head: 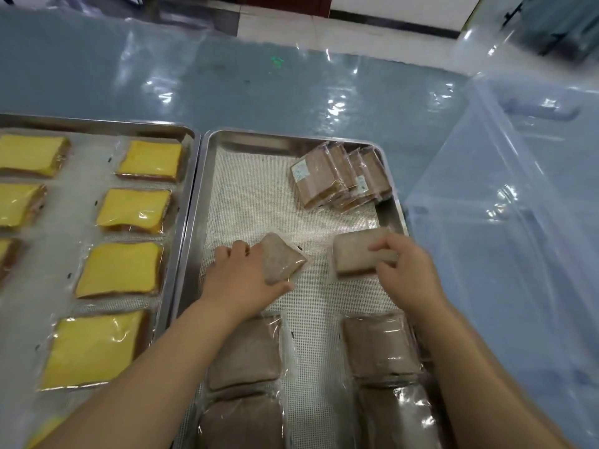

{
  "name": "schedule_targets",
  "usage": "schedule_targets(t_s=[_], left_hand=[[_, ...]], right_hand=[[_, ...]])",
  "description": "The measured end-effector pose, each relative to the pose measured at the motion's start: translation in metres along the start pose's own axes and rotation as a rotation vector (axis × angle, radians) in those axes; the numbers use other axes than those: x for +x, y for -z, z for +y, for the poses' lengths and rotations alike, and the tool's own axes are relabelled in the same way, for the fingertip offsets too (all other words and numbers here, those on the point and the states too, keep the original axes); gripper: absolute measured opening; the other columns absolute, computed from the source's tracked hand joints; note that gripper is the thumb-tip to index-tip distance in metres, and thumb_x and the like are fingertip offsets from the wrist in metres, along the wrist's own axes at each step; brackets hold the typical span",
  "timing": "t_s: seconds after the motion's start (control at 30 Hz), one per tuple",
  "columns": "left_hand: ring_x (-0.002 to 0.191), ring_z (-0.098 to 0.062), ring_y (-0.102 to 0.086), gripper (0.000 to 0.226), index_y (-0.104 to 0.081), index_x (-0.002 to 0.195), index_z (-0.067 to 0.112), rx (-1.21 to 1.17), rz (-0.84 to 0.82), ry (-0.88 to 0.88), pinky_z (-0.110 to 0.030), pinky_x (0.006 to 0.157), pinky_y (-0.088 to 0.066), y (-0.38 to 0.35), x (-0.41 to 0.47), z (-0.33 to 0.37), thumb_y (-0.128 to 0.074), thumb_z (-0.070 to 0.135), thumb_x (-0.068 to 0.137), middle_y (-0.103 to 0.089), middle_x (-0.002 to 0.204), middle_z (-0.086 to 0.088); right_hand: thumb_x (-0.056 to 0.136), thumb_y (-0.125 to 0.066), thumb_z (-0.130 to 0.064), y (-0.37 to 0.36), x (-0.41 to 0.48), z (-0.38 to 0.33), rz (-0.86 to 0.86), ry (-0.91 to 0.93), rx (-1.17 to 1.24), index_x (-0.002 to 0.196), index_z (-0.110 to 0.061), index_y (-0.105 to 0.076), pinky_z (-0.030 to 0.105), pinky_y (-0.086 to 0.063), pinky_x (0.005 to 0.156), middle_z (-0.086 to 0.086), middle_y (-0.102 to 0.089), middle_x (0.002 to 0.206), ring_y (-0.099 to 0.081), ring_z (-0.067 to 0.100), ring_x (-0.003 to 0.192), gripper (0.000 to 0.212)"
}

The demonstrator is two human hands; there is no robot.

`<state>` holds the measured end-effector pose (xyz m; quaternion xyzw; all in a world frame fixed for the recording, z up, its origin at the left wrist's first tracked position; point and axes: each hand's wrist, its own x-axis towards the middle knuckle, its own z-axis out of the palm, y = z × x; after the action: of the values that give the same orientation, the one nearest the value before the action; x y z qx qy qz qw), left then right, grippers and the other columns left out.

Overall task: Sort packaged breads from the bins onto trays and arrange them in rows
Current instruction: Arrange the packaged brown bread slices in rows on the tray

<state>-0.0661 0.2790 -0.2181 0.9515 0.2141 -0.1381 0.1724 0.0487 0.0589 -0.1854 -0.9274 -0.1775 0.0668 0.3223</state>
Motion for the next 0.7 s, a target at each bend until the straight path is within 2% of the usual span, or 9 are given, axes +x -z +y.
schedule_targets(t_s=[0.07,0.17,0.27,0.37,0.43,0.53,0.7], left_hand=[[0.125,-0.031,-0.030,0.099,-0.024,0.143,0.022,0.011,-0.030,0.028,-0.046,0.099,-0.039,-0.005,0.002,0.003,-0.051,0.080,0.067,-0.034,0.137,-0.006],[0.125,-0.031,-0.030,0.095,-0.022,0.142,0.020,0.026,-0.015,0.049,-0.048,0.099,-0.035,-0.012,0.002,0.006,-0.055,0.074,0.070,-0.032,0.138,-0.006],[0.123,-0.029,-0.031,0.086,-0.025,0.141,0.021,-0.018,0.012,0.048,-0.048,0.100,-0.033,-0.012,0.004,0.004,-0.060,0.062,0.074,-0.035,0.137,-0.004],[0.122,-0.027,-0.031,0.081,-0.027,0.139,0.025,-0.054,0.043,-0.009,-0.045,0.102,-0.029,-0.008,0.007,-0.002,-0.064,0.052,0.073,-0.037,0.135,0.000],[0.125,-0.026,-0.029,0.082,-0.026,0.141,0.027,-0.059,0.044,-0.049,-0.044,0.105,-0.023,-0.004,0.010,-0.008,-0.066,0.048,0.073,-0.036,0.136,0.003],[0.131,-0.026,-0.026,0.091,-0.019,0.146,0.023,-0.056,-0.012,-0.089,-0.042,0.111,-0.021,-0.001,0.013,-0.020,-0.070,0.038,0.073,-0.032,0.143,0.002],[0.132,-0.026,-0.026,0.091,-0.020,0.147,0.019,-0.017,-0.107,-0.147,-0.041,0.112,-0.025,0.003,0.006,-0.028,-0.072,0.030,0.074,-0.031,0.146,0.001]], right_hand=[[0.082,-0.059,-0.008,-0.006,0.003,0.005,-0.100,-0.005,-0.153,0.108,-0.024,-0.064,0.028,-0.044,0.079,-0.004,-0.059,0.113,-0.053,0.017,0.102,0.030],[0.082,-0.064,-0.019,-0.018,0.011,0.005,-0.315,0.023,-0.342,0.137,-0.027,-0.044,0.036,-0.034,0.105,-0.001,-0.040,0.142,-0.029,0.024,0.132,0.059],[0.077,-0.072,-0.025,-0.023,0.024,0.004,-0.496,0.048,-0.455,0.145,-0.029,-0.028,0.043,-0.029,0.110,-0.001,-0.021,0.152,-0.012,0.028,0.139,0.081],[0.076,-0.074,-0.023,-0.022,0.035,0.004,-0.538,0.039,-0.540,0.149,-0.028,-0.020,0.049,-0.030,0.110,-0.002,-0.006,0.159,-0.006,0.029,0.143,0.091],[0.073,-0.077,-0.025,-0.017,0.040,0.002,-0.560,0.047,-0.537,0.150,-0.026,-0.019,0.049,-0.031,0.110,-0.003,-0.016,0.158,-0.012,0.026,0.143,0.096],[0.069,-0.081,-0.027,-0.011,0.040,0.002,-0.550,0.069,-0.547,0.147,-0.024,-0.027,0.045,-0.038,0.104,-0.005,-0.035,0.147,-0.026,0.024,0.135,0.095],[0.068,-0.079,-0.024,-0.010,0.026,0.008,-0.581,0.111,-0.544,0.143,-0.028,-0.032,0.046,-0.039,0.103,-0.008,-0.035,0.144,-0.025,0.022,0.132,0.089]])
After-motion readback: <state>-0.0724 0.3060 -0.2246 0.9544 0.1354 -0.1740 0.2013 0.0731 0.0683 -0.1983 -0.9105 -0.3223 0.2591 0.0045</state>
